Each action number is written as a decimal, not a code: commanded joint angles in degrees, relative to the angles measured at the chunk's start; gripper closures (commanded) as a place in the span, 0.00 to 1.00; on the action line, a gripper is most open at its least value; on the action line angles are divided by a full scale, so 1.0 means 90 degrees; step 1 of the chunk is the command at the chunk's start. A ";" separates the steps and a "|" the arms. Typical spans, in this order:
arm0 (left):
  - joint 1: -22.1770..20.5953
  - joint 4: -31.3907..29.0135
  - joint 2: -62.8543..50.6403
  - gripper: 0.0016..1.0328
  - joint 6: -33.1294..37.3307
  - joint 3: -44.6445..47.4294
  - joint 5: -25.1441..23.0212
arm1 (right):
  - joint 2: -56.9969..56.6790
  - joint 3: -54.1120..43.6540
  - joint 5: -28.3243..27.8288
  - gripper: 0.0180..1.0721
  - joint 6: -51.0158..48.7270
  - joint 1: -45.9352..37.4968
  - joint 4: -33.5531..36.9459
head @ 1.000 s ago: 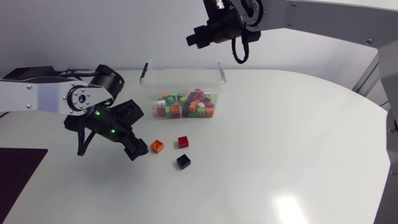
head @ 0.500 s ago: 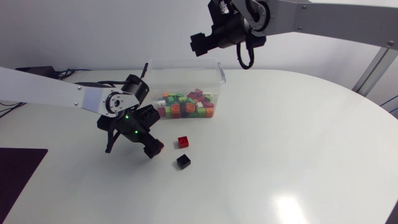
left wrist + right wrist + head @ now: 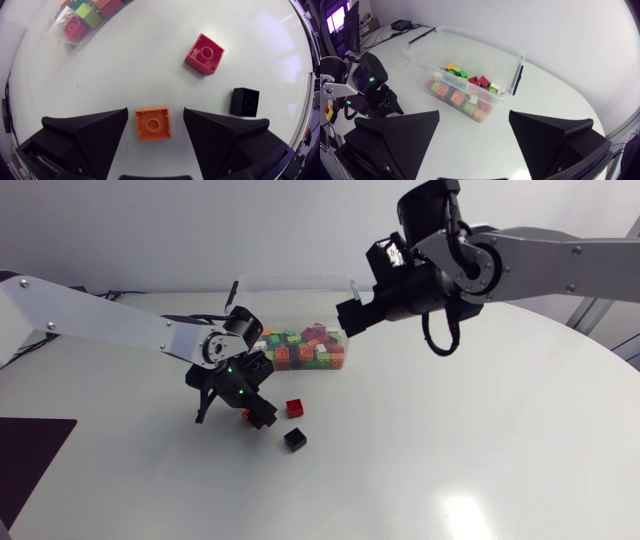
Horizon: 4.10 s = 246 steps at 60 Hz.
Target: Place the duplo bricks in the container
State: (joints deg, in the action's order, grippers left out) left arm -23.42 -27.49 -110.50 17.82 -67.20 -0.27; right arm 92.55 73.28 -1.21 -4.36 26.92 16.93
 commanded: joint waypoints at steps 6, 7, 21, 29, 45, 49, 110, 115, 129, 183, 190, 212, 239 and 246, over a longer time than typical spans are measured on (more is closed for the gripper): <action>0.0014 -0.0032 -0.0242 0.62 -0.0232 -0.0170 0.0050 | -0.0186 -0.0505 0.0223 0.05 0.0475 0.0339 0.0033; 0.0024 -0.0061 -0.0252 0.62 -0.0242 -0.0160 0.0050 | -0.0176 -0.0515 0.0242 0.05 0.0563 0.0369 0.0043; 0.0161 -0.0491 0.0139 0.69 -0.0320 -0.0170 0.0245 | 0.0791 0.0110 -0.0109 0.05 0.1578 0.0818 0.1117; 0.0356 -0.0579 0.0793 0.69 -0.0301 -0.0160 0.0245 | 0.1611 0.0862 -0.0588 0.05 0.1695 0.1013 0.1937; 0.0708 -0.0608 0.1887 0.69 -0.0311 -0.0297 0.0235 | 0.2832 0.2190 -0.0285 0.05 0.1920 0.1599 0.2768; 0.0805 -0.0569 0.2053 0.69 -0.0320 -0.0385 0.0235 | 0.3193 0.2532 -0.0207 0.05 0.2008 0.1677 0.2982; 0.1411 0.0886 0.2570 0.69 -0.0750 -0.1264 -0.0556 | 0.5068 0.4563 0.0203 0.57 0.2652 0.1687 0.4291; 0.1411 0.0954 0.2561 0.69 -0.0760 -0.1254 -0.0565 | 0.5107 0.4573 0.0193 0.58 0.2643 0.1707 0.4291; 0.1225 0.1228 0.2199 0.69 -0.0896 -0.1489 -0.0653 | 0.4599 0.4065 0.0223 0.68 0.2545 0.1707 0.4125; 0.0620 0.0954 0.1047 0.05 -0.0750 -0.2221 -0.0604 | 0.1523 0.3675 0.0008 0.70 0.1920 -0.0120 0.3695; 0.0258 0.0564 0.1594 0.05 -0.0184 -0.1410 -0.0673 | 0.1650 0.3958 -0.0061 0.70 0.1881 -0.0227 0.3500; -0.0992 -0.0296 0.1242 0.07 0.0500 -0.0522 -0.0360 | 0.1689 0.4192 -0.0070 0.70 0.1930 -0.0276 0.2728; -0.1421 -0.1360 0.0188 0.11 0.0432 -0.0619 -0.0155 | 0.1904 0.4270 -0.0109 0.70 0.1979 -0.0364 0.2045; -0.1568 -0.1477 0.0090 0.11 0.0266 -0.0619 -0.0175 | 0.2011 0.4339 -0.0109 0.70 0.1998 -0.0374 0.2025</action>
State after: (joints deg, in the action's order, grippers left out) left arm -36.23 -39.64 -107.81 21.02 -72.95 -1.61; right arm 108.55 110.69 -1.93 13.28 23.88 35.73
